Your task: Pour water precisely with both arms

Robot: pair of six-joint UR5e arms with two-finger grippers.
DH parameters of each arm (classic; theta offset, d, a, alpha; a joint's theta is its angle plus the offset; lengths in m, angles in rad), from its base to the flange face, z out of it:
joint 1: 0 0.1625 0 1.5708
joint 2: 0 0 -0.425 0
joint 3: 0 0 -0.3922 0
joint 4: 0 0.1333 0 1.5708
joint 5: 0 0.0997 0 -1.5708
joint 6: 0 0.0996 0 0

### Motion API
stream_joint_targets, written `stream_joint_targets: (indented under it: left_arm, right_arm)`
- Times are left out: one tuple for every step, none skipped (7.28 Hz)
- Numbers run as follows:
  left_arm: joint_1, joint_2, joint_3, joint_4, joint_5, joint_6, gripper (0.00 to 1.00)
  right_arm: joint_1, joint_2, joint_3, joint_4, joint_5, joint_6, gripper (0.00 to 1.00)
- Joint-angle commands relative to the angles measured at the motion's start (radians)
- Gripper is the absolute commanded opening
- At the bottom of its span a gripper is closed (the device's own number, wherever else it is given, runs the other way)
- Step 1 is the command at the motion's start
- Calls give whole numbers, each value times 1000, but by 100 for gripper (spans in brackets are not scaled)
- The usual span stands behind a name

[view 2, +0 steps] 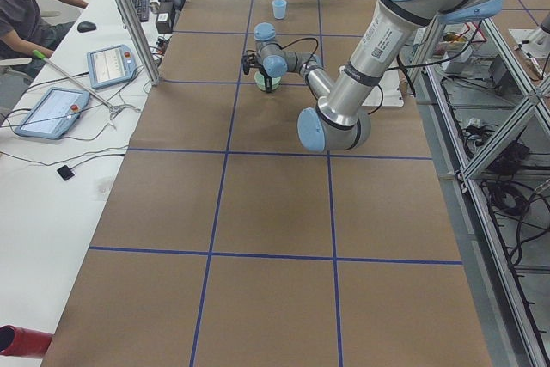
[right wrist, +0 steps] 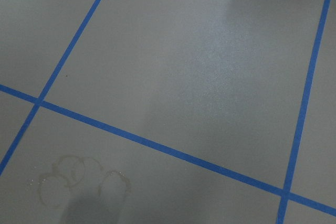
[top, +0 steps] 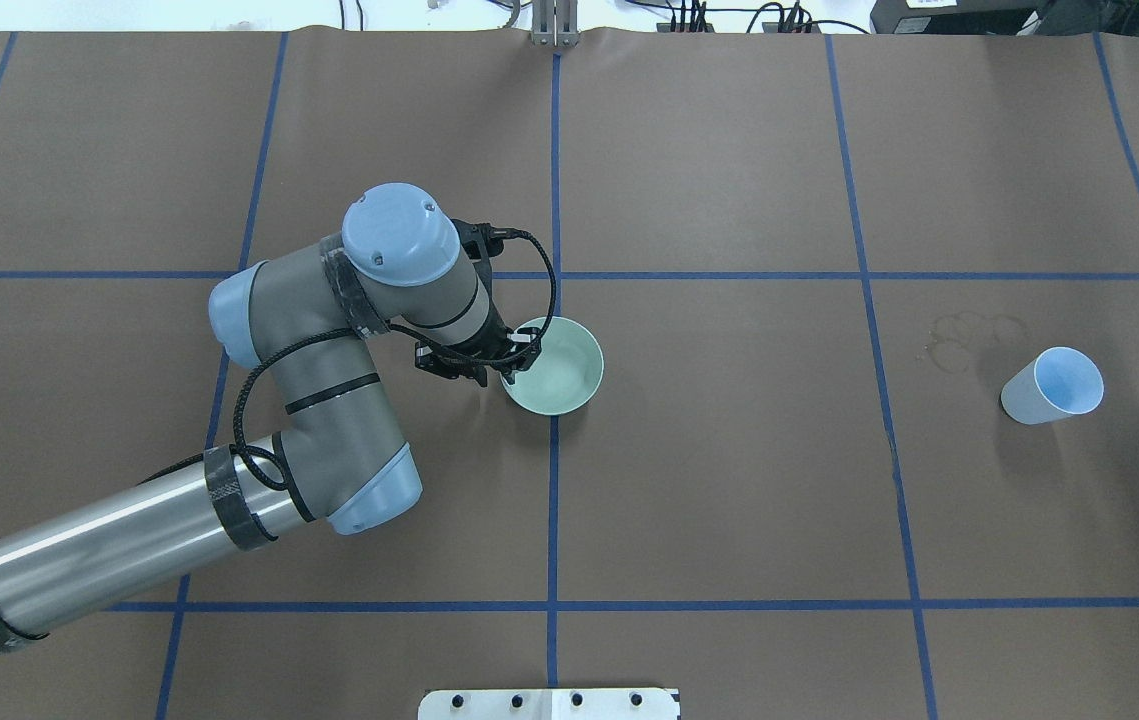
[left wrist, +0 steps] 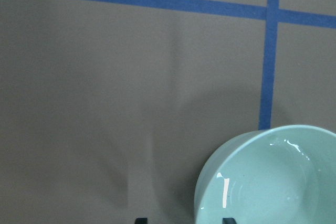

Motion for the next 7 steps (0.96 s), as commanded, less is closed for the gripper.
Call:
stream_joint_targets:
  left_arm:
    - [-12,1,-10,0,0,-11,0]
    - [-46,15,-48,3,-11,-8,0]
    - [-75,97,-110,1,-46,9,0]
    - [-136,204,-192,1,-116,76,0]
    - [-202,342,-282,3,-176,192,0]
    - [-277,473,-339,1,-213,345,0]
    - [-358,562,-343,0,-260,501,0]
  right_arm:
    - [-3,2,0,0,-2,0,100]
    - [-3,3,0,0,0,-2,100]
    - [-3,8,-1,-11,0,0,100]
    - [-3,11,0,-29,0,-2,100]
    - [3,24,2,-70,2,-2,100]
    - [3,35,2,-130,17,-2,100]
    - [5,48,2,-185,18,-32,100]
